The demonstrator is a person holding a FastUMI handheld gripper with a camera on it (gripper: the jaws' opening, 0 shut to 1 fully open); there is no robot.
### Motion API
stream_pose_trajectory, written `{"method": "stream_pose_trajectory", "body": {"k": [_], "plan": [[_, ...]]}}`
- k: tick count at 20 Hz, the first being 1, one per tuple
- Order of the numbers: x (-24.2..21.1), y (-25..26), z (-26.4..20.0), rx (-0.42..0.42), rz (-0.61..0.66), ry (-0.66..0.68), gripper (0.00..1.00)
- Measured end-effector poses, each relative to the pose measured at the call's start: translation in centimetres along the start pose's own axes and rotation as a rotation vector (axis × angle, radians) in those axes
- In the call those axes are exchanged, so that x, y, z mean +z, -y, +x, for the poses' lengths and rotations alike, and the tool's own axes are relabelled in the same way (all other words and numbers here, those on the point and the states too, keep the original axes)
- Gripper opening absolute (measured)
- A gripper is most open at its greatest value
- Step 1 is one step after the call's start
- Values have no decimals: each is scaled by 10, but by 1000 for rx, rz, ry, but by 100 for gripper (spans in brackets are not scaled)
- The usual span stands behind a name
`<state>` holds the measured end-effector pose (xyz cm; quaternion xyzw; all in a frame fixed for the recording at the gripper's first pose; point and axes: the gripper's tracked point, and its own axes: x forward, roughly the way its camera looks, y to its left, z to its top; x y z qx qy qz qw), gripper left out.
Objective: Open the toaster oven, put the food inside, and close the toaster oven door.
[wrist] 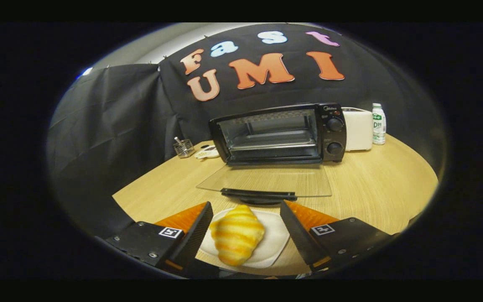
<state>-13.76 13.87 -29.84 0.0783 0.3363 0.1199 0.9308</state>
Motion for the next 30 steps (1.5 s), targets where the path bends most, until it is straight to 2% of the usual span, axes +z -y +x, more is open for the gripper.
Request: {"method": "stream_pose_trajectory", "body": {"k": [4,14,15,18,23,26,30], "plan": [[-24,-14,-10,27,-93,-61,96],[-60,-3,2,-42,-143,-204,96],[-61,-1,4,-43,-142,-214,92],[-61,0,1,-34,-101,-221,83],[-53,5,-3,25,67,-239,67],[-45,20,-8,15,83,-217,64],[-20,17,-16,74,143,-151,65]]}}
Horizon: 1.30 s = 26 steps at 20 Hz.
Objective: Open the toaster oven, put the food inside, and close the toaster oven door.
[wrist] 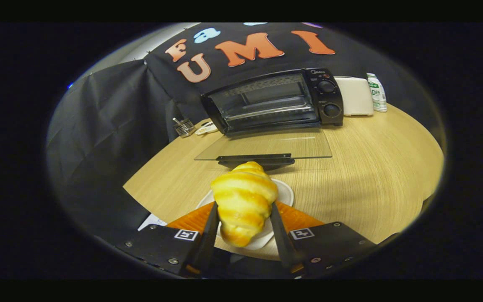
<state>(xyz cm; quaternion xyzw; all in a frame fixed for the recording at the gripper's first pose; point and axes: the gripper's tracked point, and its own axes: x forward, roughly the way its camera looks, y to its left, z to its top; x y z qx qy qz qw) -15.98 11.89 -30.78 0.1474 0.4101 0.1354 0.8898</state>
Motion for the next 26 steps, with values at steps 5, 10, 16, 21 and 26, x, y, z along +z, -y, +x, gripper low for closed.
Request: {"method": "stream_pose_trajectory", "body": {"k": [5,10,16,21,26], "plan": [[40,-12,10,87,95,99,64],[88,-36,29,210,198,194,64],[136,-34,75,221,242,217,64],[159,-15,112,153,259,204,64],[184,-22,130,160,238,227,64]]}}
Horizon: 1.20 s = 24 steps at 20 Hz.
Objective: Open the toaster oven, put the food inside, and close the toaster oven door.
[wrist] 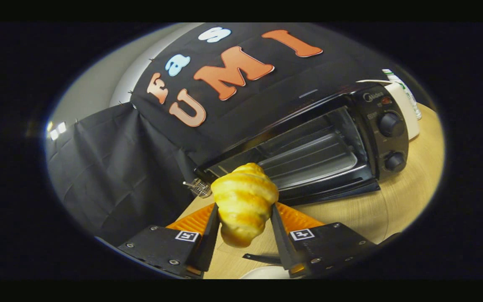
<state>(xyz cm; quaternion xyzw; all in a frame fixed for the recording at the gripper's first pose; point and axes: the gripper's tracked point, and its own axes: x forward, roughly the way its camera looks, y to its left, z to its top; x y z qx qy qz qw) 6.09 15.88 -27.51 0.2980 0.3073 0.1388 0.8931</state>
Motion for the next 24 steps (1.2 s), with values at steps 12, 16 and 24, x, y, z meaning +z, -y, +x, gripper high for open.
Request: {"method": "stream_pose_trajectory", "body": {"k": [12,16,24], "plan": [[22,36,62,-83,-9,-26,64],[31,24,73,-66,-24,-13,64],[35,30,95,-108,-111,-36,64]]}}
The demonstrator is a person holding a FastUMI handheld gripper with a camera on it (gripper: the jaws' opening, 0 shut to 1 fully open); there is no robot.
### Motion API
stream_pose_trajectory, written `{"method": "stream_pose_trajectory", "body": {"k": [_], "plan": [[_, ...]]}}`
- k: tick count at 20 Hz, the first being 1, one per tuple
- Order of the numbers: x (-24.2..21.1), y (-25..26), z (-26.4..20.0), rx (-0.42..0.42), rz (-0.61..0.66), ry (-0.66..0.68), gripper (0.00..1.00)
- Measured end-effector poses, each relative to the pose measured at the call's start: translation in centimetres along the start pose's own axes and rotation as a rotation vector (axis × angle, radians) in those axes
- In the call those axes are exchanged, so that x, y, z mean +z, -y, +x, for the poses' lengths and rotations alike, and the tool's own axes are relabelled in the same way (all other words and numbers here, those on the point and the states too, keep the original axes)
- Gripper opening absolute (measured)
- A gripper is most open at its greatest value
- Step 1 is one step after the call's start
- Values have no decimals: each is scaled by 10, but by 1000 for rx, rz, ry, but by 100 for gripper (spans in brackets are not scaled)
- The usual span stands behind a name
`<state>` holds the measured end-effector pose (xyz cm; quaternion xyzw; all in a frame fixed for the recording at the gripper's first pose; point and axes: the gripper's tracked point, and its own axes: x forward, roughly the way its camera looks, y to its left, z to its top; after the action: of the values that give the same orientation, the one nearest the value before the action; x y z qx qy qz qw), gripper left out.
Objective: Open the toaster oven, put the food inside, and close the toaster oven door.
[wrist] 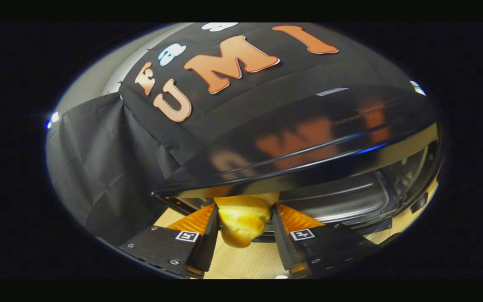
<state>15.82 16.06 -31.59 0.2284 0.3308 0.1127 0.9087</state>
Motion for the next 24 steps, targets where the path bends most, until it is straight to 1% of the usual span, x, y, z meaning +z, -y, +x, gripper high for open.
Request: {"method": "stream_pose_trajectory", "body": {"k": [4,6,10,13,19,21,22,24], "plan": [[-2,4,4,-19,-12,1,64],[-1,11,6,-48,-6,-15,64],[-4,7,2,-25,28,-45,64],[-7,8,-2,-30,6,-60,64],[7,10,8,-63,22,-23,64],[13,12,13,-93,-6,9,67],[17,15,13,-116,-40,33,70],[21,25,15,-189,-126,58,74]]}}
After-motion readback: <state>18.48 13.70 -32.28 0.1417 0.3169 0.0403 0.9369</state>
